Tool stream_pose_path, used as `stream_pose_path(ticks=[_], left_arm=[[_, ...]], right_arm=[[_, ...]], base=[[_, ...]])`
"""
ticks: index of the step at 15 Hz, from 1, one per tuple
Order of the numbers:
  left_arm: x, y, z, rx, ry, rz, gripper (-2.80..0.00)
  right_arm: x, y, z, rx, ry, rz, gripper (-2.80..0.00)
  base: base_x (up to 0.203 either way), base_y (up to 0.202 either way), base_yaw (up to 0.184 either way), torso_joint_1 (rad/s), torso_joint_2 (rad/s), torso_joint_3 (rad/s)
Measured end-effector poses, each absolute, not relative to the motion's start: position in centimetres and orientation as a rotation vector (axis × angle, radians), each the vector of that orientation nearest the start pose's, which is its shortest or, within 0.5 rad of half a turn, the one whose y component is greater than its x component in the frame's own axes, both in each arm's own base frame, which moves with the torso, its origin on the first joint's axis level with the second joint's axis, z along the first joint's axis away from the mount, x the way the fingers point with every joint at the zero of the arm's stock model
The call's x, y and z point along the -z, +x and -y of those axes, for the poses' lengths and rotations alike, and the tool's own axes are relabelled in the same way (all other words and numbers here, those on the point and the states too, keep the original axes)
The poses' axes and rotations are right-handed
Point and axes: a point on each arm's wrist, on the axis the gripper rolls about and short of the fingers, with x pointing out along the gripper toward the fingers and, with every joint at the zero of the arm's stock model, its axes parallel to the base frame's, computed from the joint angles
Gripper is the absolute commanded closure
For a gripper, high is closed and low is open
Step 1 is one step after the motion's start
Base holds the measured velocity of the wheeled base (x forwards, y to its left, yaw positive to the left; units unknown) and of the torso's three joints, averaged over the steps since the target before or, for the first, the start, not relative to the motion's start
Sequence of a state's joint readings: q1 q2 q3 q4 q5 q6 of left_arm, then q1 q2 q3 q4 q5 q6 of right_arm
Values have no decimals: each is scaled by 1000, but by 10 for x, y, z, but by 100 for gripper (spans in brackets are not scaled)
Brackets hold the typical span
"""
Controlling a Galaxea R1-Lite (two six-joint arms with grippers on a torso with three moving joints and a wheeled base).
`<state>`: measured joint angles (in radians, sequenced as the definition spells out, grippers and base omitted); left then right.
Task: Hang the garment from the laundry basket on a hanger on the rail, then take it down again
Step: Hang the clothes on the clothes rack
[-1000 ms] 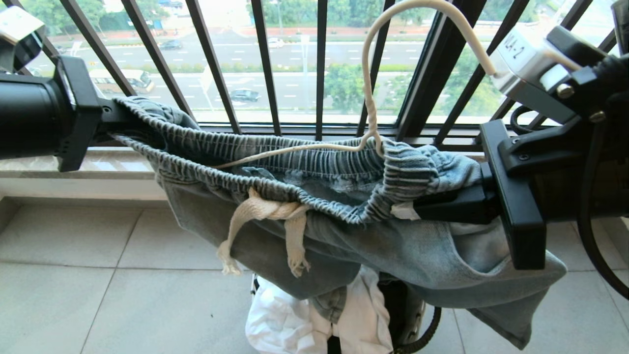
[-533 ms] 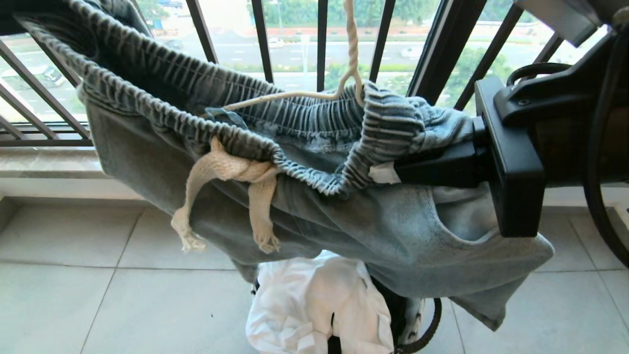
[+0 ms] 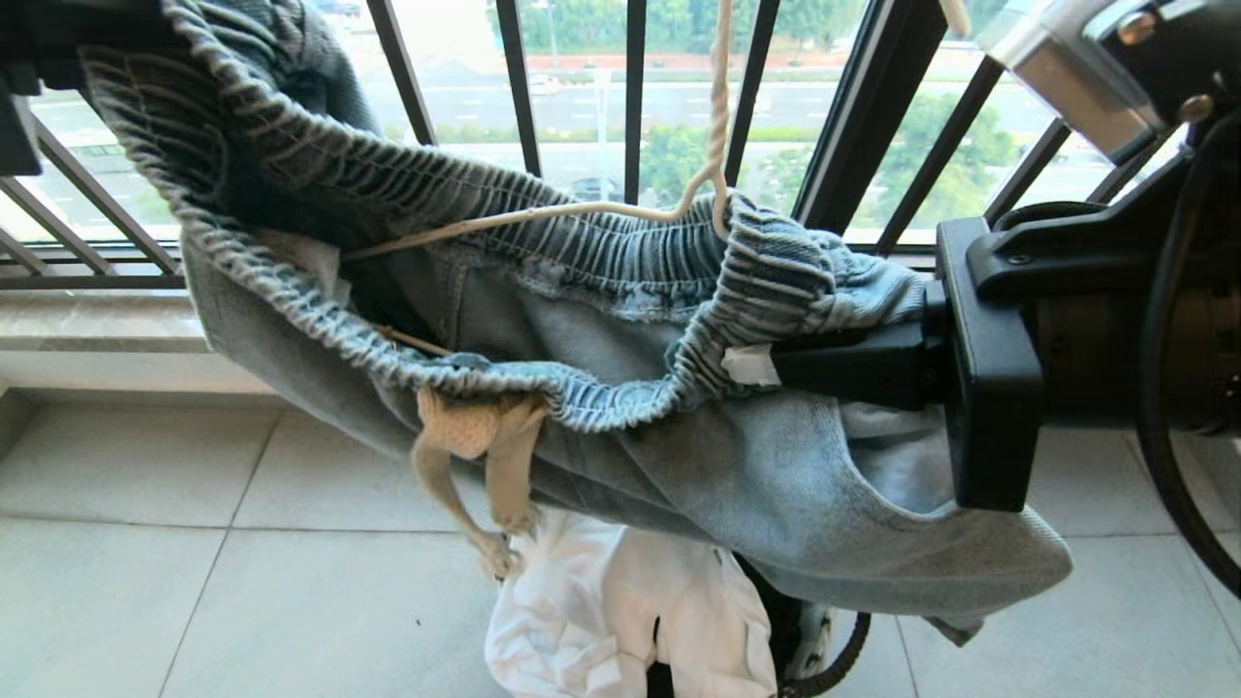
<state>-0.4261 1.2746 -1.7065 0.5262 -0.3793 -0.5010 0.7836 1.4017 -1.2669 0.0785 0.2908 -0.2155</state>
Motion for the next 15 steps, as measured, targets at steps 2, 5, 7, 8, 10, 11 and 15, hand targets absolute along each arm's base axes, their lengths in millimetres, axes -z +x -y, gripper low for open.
stream_pose_path(ticks=[2,5,7,8,10,11,15], left_arm=[[-416,133,77,760,-448,-318,0],[-413,139,96,784,-425,-346,0],[-410,140,109,755,-398,-348,0],[-409,141,117,722,-374,-338,0],[-408,143,132,671,-340,-329,0],[-409,143,138,674,-335,-327,0],[-413,148,153,625,-294,-284,0]], right_arm=[[-318,158,-165,-1053,-217,-103,0],[-306,151,-158,-1042,-177,-140,0],[-305,146,-152,-1034,-156,-89,0],[-301,144,-149,-1032,-141,-88,0],[-300,140,-145,-1029,-126,-81,0],[-300,139,-144,-1031,-124,-78,0],[-297,144,-150,-1036,-119,-73,0]], base=[[0,0,0,0,0,0],[0,0,0,0,0,0],[0,0,0,0,0,0],[0,0,0,0,0,0],[0,0,0,0,0,0],[0,0,0,0,0,0],[0,0,0,0,0,0]])
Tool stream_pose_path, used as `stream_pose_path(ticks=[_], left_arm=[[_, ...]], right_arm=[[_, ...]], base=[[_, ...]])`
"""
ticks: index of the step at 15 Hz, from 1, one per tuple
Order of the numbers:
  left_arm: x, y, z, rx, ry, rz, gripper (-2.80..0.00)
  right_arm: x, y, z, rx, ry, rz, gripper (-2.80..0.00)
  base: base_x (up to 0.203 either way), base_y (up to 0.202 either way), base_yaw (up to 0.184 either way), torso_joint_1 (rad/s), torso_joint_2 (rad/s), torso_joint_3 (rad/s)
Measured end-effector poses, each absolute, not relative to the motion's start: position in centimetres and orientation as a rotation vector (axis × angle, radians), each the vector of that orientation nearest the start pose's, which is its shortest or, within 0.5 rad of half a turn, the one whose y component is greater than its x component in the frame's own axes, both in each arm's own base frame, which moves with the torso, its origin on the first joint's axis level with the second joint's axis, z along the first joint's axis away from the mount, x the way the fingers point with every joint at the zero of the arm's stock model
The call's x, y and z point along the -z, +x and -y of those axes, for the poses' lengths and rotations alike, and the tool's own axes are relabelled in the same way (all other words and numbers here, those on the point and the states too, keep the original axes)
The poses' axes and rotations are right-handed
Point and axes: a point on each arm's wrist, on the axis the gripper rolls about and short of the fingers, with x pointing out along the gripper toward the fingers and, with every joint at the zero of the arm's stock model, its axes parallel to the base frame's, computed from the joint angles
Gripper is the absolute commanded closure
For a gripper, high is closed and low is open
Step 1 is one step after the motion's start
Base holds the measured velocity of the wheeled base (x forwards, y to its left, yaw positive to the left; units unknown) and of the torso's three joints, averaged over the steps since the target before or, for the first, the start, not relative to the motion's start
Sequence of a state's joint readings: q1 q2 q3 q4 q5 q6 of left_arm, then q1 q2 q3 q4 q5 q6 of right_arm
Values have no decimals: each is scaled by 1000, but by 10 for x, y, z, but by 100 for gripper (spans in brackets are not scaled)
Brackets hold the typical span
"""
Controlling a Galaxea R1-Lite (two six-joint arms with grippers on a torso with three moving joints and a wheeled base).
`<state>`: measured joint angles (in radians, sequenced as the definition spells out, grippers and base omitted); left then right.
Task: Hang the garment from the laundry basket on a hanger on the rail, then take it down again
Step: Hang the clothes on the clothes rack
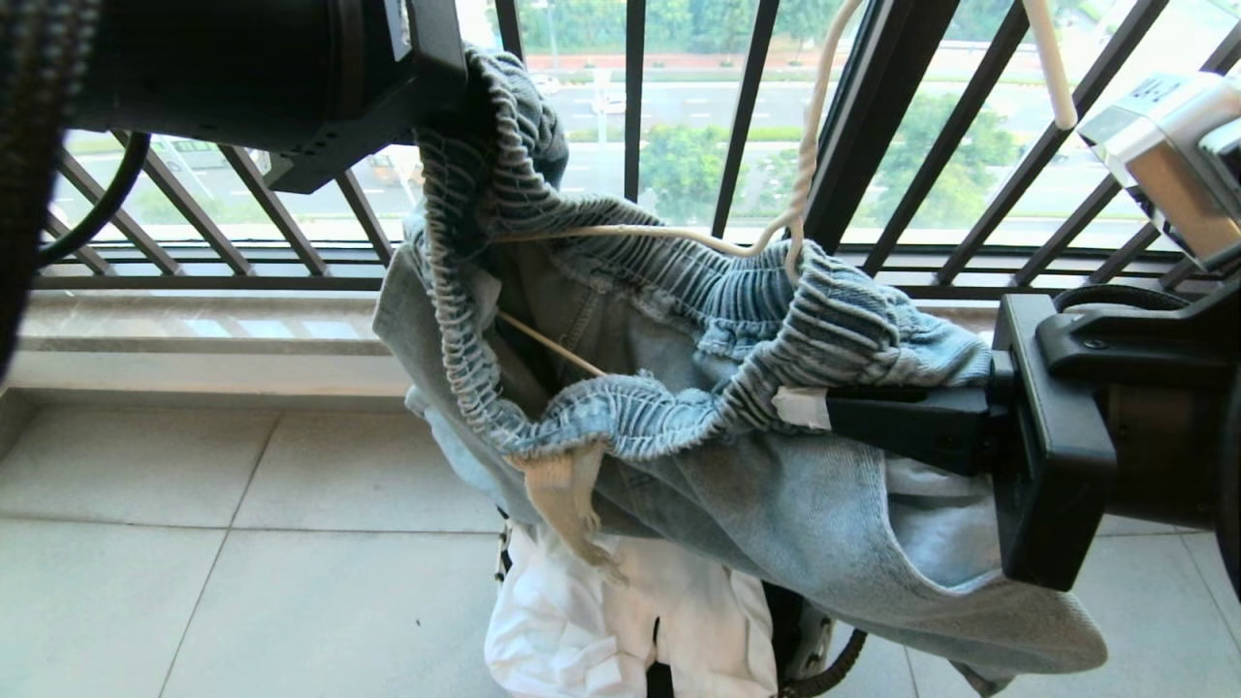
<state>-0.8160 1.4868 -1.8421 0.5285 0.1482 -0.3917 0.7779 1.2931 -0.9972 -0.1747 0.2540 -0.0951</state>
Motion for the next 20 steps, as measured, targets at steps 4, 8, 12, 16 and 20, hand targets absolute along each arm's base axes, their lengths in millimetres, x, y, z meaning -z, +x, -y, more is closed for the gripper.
stream_pose_path(ticks=[4,8,12,16,20], left_arm=[[-434,146,156,560,-259,-133,0],[-446,135,158,524,-209,-23,0],[-456,130,153,474,-226,58,0],[-456,134,148,362,-184,74,0],[-463,147,139,232,-132,158,0]], right_arm=[[-298,149,-161,-1054,-76,-39,0],[-301,150,-165,-1059,-38,-5,0],[-305,157,-170,-970,-11,36,0],[-303,164,-175,-914,-17,27,0],[-301,168,-173,-890,-22,22,0]], base=[[0,0,0,0,0,0],[0,0,0,0,0,0],[0,0,0,0,0,0],[0,0,0,0,0,0],[0,0,0,0,0,0]])
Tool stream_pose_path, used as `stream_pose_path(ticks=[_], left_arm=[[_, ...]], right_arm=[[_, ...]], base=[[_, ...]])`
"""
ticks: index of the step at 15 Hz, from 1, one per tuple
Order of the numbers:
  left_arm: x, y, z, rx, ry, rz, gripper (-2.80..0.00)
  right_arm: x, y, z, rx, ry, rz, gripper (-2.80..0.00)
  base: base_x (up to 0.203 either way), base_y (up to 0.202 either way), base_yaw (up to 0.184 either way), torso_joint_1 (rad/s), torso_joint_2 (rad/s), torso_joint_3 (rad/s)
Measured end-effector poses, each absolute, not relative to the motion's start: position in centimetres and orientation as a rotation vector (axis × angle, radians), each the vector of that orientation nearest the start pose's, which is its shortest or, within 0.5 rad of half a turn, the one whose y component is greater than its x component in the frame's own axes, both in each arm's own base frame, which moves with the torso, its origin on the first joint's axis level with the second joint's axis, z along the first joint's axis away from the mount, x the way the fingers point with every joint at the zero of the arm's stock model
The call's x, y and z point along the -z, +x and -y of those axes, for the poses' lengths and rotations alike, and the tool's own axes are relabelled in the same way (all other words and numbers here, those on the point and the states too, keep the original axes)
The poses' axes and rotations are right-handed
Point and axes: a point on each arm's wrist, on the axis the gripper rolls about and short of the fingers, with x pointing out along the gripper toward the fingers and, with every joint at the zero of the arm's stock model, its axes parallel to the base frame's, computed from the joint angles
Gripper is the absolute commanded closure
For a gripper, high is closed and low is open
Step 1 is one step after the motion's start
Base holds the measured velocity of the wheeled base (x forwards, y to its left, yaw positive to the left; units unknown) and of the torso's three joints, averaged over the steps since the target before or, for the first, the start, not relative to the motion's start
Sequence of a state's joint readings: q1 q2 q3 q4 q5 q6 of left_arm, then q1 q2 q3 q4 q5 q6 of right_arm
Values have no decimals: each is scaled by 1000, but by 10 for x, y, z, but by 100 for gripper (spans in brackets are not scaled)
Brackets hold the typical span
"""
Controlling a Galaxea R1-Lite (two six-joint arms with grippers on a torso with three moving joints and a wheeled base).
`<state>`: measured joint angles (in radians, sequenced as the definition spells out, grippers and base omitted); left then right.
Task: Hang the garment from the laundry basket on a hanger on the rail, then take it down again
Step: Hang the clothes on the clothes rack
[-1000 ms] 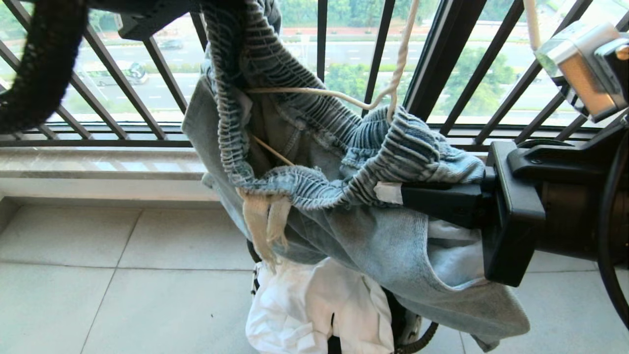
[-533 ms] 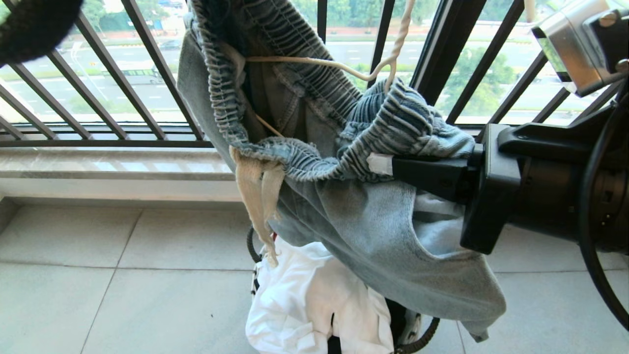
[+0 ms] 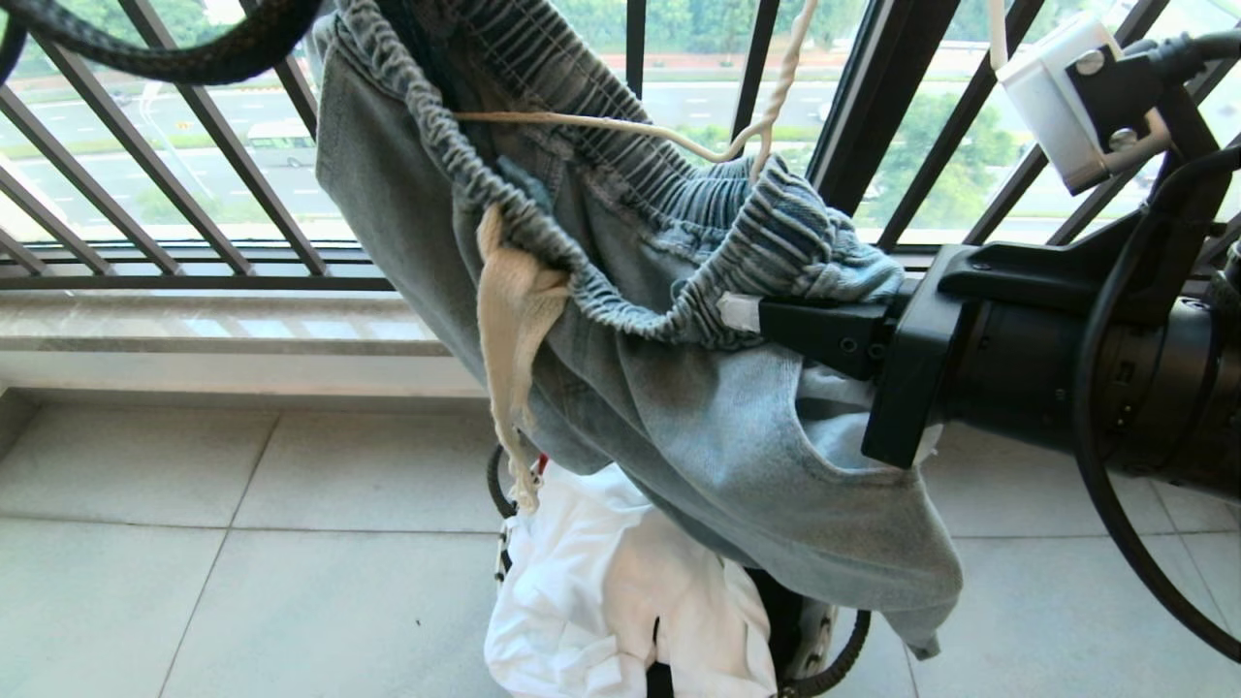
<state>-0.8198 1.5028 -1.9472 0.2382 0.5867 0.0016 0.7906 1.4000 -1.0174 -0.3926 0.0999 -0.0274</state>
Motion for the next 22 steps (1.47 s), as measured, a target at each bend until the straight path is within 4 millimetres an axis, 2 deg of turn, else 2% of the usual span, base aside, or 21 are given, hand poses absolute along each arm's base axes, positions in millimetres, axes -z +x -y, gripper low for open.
stream_pose_path(ticks=[4,7,14,20,22], left_arm=[[-462,147,144,235,-122,164,0],[-458,144,157,292,-131,144,0],[-439,153,185,340,-210,53,0],[-441,127,198,467,-310,27,0],[-442,121,198,491,-319,23,0]], right_arm=[[-300,173,-173,-880,-24,16,0],[-299,174,-176,-890,-24,8,0],[-302,177,-179,-887,-15,16,0],[-297,184,-186,-888,1,-10,0],[-303,184,-187,-891,65,29,0]], base=[[0,0,0,0,0,0],[0,0,0,0,0,0],[0,0,0,0,0,0],[0,0,0,0,0,0],[0,0,0,0,0,0]])
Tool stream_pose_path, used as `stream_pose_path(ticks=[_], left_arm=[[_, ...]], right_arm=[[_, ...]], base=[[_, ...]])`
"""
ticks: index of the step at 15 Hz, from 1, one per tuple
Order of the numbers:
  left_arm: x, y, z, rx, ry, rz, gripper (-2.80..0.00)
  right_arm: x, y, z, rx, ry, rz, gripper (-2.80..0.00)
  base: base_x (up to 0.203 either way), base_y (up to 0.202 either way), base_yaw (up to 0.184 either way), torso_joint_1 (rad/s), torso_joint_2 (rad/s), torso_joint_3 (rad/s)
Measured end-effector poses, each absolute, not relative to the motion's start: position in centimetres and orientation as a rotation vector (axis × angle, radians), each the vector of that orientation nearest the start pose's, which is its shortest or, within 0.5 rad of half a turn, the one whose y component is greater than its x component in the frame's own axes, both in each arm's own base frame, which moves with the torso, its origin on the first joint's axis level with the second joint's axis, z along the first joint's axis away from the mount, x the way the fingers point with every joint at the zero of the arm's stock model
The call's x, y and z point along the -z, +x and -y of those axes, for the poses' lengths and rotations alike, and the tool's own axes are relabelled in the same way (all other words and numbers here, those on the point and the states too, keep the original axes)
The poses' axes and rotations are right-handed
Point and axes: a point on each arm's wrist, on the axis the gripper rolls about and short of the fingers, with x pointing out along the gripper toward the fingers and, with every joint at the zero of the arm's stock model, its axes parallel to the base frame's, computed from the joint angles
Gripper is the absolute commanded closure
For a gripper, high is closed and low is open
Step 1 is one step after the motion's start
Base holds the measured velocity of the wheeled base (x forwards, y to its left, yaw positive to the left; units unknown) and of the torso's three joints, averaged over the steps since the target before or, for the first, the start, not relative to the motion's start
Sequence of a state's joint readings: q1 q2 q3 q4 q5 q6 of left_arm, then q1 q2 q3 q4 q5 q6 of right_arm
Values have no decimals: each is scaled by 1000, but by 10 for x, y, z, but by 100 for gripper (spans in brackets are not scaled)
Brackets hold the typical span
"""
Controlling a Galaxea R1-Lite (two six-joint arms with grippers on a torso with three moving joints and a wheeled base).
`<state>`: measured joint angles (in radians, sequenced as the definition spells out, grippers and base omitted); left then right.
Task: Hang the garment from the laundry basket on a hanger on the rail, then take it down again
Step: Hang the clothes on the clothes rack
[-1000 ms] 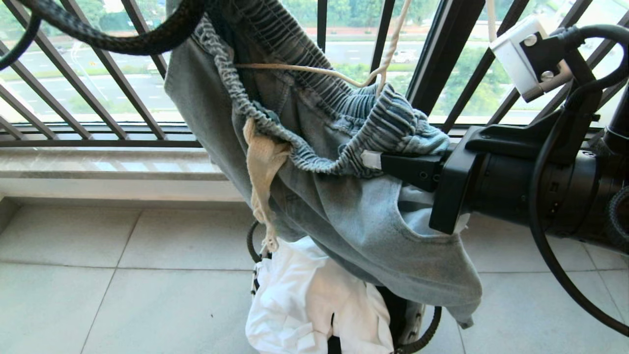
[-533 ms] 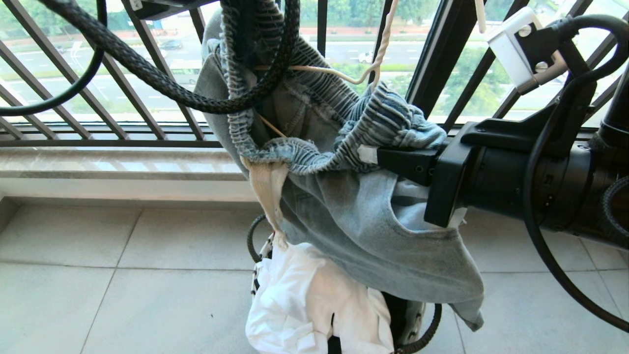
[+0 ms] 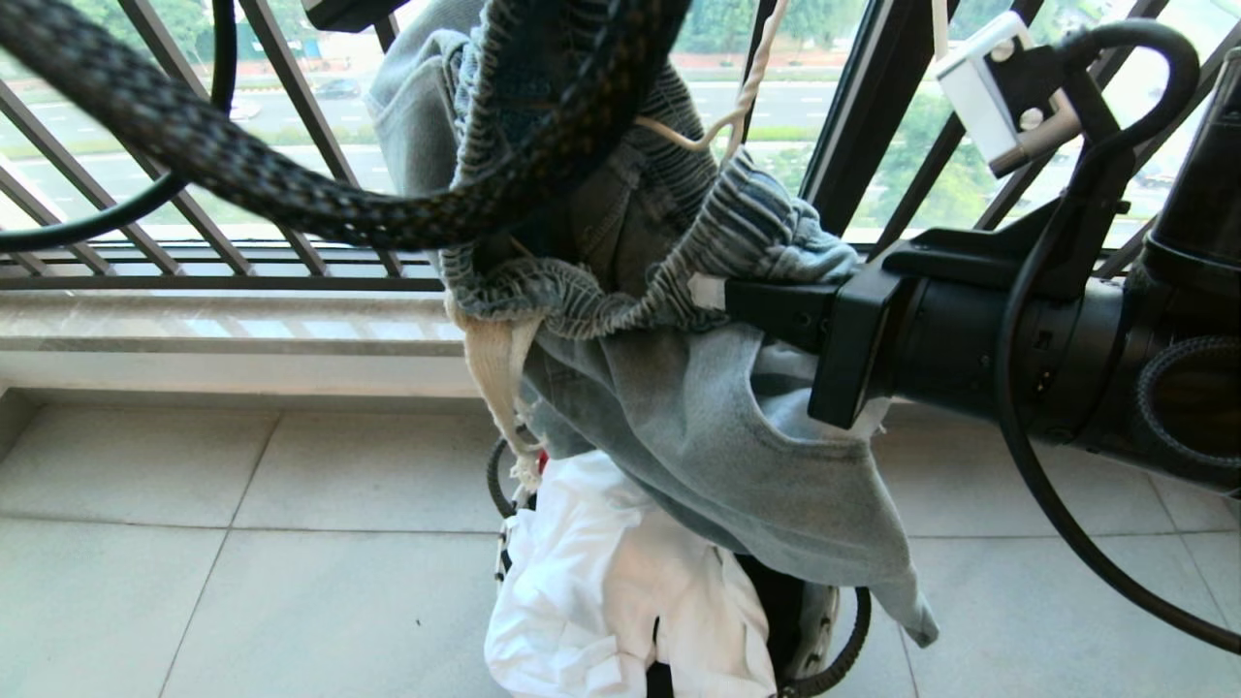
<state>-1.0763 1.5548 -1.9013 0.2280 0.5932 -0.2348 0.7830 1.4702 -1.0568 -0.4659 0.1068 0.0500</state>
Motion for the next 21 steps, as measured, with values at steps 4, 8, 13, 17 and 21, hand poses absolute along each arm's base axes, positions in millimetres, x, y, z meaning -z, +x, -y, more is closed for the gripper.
stream_pose_path(ticks=[4,8,13,17,21], left_arm=[[-446,118,193,490,-322,25,0],[-458,116,182,475,-339,88,0],[-470,113,167,458,-334,167,0],[-472,110,163,462,-340,174,0],[-478,104,153,459,-343,202,0]], right_arm=[[-304,185,-189,-935,132,84,0],[-299,181,-201,-992,208,96,0],[-294,174,-215,-1070,267,126,0],[-297,170,-215,-1078,275,152,0],[-315,157,-200,-1083,303,223,0]], base=[[0,0,0,0,0,0],[0,0,0,0,0,0],[0,0,0,0,0,0],[0,0,0,0,0,0],[0,0,0,0,0,0]])
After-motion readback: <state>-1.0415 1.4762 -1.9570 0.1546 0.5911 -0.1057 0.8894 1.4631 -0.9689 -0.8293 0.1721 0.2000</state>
